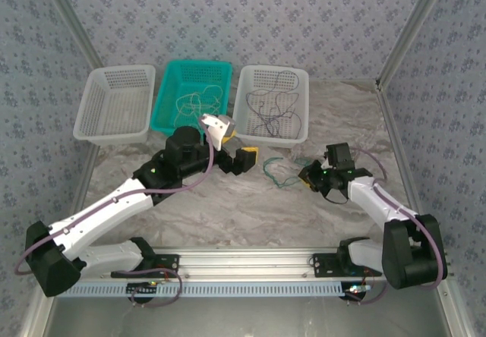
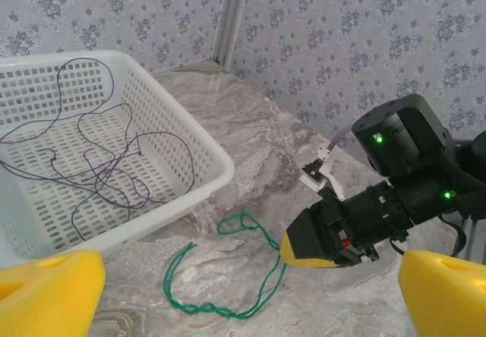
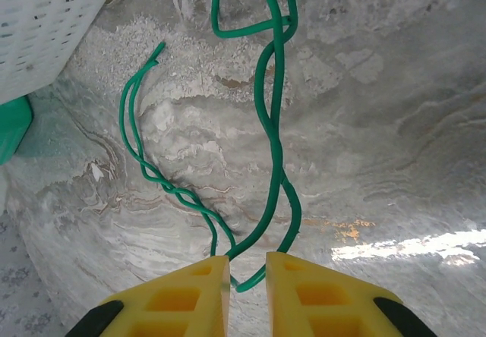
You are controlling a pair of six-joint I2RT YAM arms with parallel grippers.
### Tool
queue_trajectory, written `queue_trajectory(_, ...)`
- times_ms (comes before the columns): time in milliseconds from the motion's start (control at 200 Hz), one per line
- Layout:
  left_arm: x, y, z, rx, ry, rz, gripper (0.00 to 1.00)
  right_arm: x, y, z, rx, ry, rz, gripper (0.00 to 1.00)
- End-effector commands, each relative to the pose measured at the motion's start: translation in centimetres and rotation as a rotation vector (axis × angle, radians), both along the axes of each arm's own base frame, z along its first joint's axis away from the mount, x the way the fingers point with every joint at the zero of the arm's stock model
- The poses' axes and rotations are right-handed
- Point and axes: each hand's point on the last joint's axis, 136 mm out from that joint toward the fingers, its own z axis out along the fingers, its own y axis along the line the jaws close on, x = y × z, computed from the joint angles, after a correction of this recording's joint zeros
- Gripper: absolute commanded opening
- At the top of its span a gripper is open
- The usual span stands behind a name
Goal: Untangle the cables
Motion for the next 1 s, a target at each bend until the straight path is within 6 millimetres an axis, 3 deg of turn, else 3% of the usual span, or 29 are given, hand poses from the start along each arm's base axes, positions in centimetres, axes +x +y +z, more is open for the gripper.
queue_trajectory(0,0.4,-0.4,1.3,-0.016,-0.037,0.004,0.99,-0.2,0.1,-1.2,-0.006,0.015,-0.005,0.21)
queue_trajectory(320,0.7,-1.0,0.6,-0.003,-0.019,-0.005,0.99,0.1,0.8,-2.7,-0.019,0.037,0.013,0.22)
queue_trajectory(455,0.8,-0.8,-0.2,0.008,-0.004,0.004,0.99,-0.1,0.8,-3.2,-0.042,0.050,0.036,0.42)
queue_trajectory(645,0.9,-0.9,-0.8,0.020,0.004,0.008,0.99,-0.2,0.6,-3.6,-0.087,0.052,0.053,0.54)
queue_trajectory(735,0.9,-0.9,-0.8,0.020,0.003,0.008,0.99,-0.1,0.8,-3.8,-0.084,0.051,0.060,0.44)
queue_trajectory(939,1.1,-0.8,-1.6,0.034,0.022,0.023,0.99,0.3,1.3,-3.4,-0.073,0.033,0.072,0.00)
queue_trajectory(994,1.4,-0.4,-2.1,0.040,0.047,0.056,0.99,0.3,1.5,-3.1,-0.073,0.024,0.085,0.00)
